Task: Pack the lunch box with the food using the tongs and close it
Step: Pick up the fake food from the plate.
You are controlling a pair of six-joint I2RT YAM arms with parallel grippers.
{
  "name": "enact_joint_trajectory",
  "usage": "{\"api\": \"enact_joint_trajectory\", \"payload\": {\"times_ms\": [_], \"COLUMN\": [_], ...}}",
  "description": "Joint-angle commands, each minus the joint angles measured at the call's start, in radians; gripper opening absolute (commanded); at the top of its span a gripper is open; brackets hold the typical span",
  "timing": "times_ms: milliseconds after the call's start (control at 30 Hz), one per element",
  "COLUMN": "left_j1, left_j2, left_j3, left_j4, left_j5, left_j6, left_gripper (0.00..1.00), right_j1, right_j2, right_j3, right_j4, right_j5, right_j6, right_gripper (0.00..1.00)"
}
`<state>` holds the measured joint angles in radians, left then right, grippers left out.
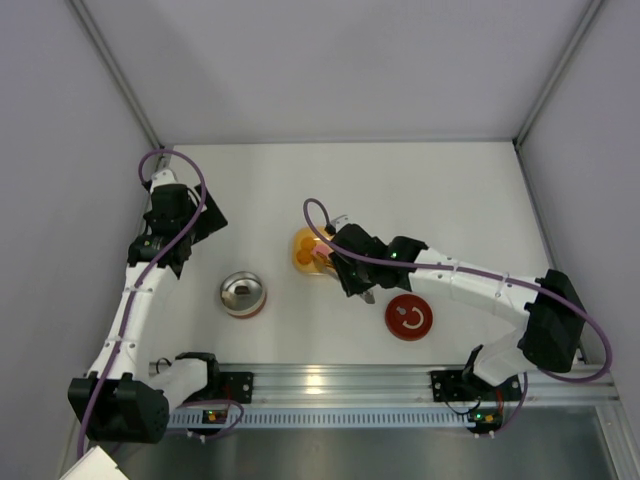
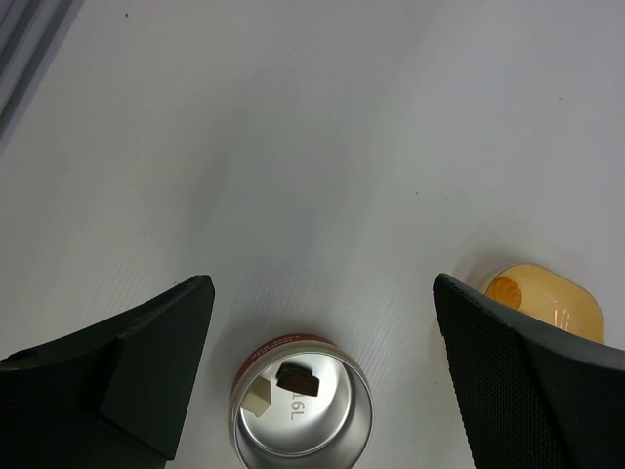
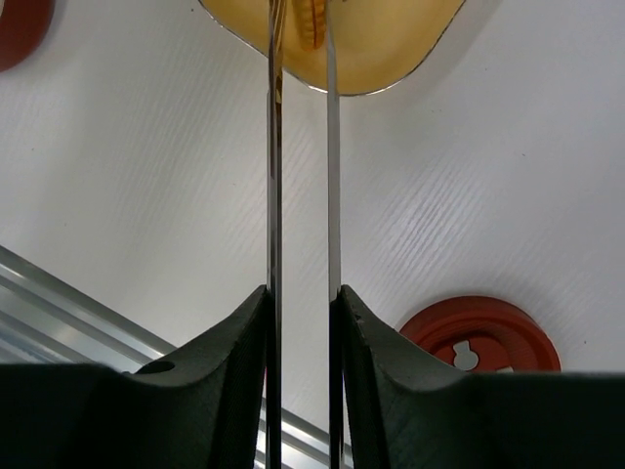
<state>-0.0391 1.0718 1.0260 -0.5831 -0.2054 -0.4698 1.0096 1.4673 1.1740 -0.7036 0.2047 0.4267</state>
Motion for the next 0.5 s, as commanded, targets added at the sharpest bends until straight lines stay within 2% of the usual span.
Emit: {"api": "enact_joint_trajectory", "payload": {"times_ms": [0,167,467], "left_j1": [0.01,0.01,0.01], "left_j2": [0.002,0.004,0.004], "left_j3": [-0.003,-0.003,-0.004], "left_j4": [0.049,0.048,0.049], "left_j5": [0.004,0.003,0.004], "left_j6": [0.011,0.011,0.008], "left_gripper": [0.99,0.99,0.99], "right_j1": [-0.011,-0.011,-0.011], "right_j2": [0.011,0.013,-0.015], "right_j3": [0.052,0.056,0.15], "right_j4": [0.033,0.036,0.026], "right_j5": [-0.007,-0.002,0.053], "right_j6": [-0.014,-0.011,-0.014], "right_gripper": [0.3,0.21,0.15]}}
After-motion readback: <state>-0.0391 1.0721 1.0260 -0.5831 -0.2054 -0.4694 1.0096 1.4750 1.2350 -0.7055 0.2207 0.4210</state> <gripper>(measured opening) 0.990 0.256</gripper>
